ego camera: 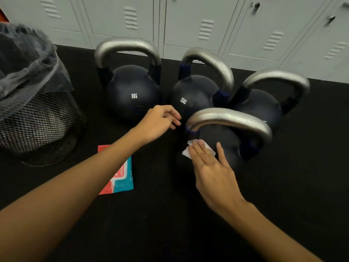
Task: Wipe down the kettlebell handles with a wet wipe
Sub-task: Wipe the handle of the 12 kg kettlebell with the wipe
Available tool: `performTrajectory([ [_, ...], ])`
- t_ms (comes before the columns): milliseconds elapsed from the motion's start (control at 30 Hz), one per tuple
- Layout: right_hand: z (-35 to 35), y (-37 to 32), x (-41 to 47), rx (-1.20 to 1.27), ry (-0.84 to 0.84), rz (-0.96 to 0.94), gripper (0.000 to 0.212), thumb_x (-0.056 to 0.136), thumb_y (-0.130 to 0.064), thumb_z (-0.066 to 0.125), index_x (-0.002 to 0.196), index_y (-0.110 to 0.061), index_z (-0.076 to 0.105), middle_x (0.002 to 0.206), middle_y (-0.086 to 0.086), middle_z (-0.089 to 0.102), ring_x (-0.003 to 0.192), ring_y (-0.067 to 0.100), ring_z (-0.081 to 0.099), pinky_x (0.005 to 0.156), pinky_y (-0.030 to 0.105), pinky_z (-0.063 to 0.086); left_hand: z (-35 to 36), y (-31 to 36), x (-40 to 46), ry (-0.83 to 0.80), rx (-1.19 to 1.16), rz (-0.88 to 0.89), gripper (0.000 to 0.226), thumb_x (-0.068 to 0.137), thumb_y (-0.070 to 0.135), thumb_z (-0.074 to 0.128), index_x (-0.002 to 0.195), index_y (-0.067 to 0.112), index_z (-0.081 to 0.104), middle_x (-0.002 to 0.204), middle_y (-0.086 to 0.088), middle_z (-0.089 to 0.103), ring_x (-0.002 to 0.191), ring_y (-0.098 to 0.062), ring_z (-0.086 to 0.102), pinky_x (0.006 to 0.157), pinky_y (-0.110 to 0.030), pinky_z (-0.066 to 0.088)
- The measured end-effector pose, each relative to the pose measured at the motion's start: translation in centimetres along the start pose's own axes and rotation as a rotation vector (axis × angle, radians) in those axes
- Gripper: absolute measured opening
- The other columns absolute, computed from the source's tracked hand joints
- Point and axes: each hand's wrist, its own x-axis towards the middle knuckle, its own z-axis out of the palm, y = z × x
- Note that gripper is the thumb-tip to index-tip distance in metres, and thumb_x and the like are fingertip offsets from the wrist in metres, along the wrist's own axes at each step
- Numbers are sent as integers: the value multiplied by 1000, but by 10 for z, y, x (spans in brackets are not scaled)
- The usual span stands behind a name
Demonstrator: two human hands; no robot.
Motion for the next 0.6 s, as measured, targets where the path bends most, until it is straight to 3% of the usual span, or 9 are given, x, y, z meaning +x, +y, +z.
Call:
performTrajectory([
  [67, 8, -6, -2, 20, 90, 76, 52, 91, -23, 53, 141, -7, 49, 144, 9, 52, 138, 18, 39, 119, 50, 14, 3, -2, -2, 18, -40, -28, 30, 89, -6, 40, 98, 11, 64, 91, -4, 70, 75, -5, 64, 58, -6, 43],
  [167, 4, -16, 0, 131, 72, 203, 58, 100, -34, 27, 150, -4, 32, 155, 10, 36, 146, 19, 25, 121, 44, -3, 3, -6, -6, 16, -56, -56, 31, 90, -4, 41, 97, 16, 63, 93, -2, 71, 77, -7, 66, 62, -11, 44],
  [300, -5, -18, 17, 270, 25, 227, 65, 103, -34, 34, 155, -5, 7, 163, 9, 17, 151, 15, 7, 117, 35, -17, 3, -6, -10, 7, -70, -93, 29, 94, -1, 40, 103, 14, 63, 96, -3, 70, 82, -7, 66, 60, -7, 45],
  [367, -8, -14, 32, 345, 74, 276, 63, 100, -30, 43, 153, -4, 19, 158, 11, 28, 149, 19, 14, 118, 33, -15, 3, -4, -12, -3, -52, -93, 31, 92, -3, 40, 106, 13, 63, 97, -2, 70, 84, -9, 67, 63, -9, 45],
  [433, -11, -10, 43, 459, 119, 320, 48, 96, -23, 50, 138, -4, 41, 142, 12, 48, 141, 20, 31, 120, 33, -12, 3, -2, -14, -11, -37, -90, 33, 90, -5, 40, 108, 11, 63, 97, -3, 70, 85, -11, 67, 64, -10, 45],
  [500, -16, -8, 45, 530, 134, 329, 36, 94, -19, 52, 128, -6, 49, 130, 8, 55, 135, 17, 38, 121, 32, -11, 4, 0, -15, -8, -36, -90, 34, 89, -7, 39, 108, 9, 63, 96, -5, 70, 83, -11, 67, 61, -6, 45],
  [533, -20, -7, 42, 535, 118, 316, 39, 95, -20, 52, 132, -8, 47, 134, 8, 53, 138, 14, 32, 122, 33, -10, 4, 0, -16, -7, -37, -90, 34, 88, -7, 39, 107, 9, 63, 96, -5, 71, 82, -11, 66, 60, -5, 45],
  [600, -24, -10, 30, 501, 43, 287, 57, 99, -25, 50, 149, -9, 28, 155, 10, 34, 139, 1, -1, 123, 35, -6, 5, 0, -17, -13, -38, -95, 34, 89, -7, 39, 107, 9, 63, 96, -5, 70, 82, -11, 66, 60, -5, 45],
])
